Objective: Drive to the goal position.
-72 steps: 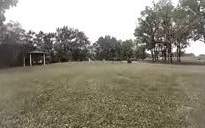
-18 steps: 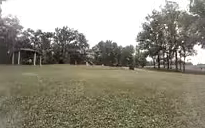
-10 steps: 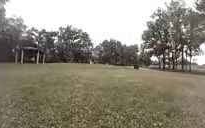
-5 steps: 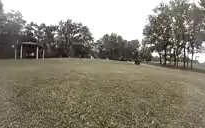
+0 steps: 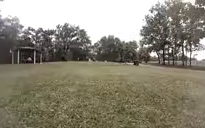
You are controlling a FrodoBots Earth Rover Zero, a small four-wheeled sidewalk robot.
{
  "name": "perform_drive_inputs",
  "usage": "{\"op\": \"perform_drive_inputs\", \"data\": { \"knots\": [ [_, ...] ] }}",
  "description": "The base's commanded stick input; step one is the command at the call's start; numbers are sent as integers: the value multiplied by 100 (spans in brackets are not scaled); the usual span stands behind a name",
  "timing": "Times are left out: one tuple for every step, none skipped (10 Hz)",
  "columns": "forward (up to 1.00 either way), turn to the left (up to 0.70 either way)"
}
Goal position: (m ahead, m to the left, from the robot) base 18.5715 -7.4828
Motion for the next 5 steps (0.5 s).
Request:
{"op": "perform_drive_inputs", "data": {
  "knots": [
    [70, 0],
    [70, 0],
    [70, 0],
    [70, 0],
    [70, 0]
  ]
}}
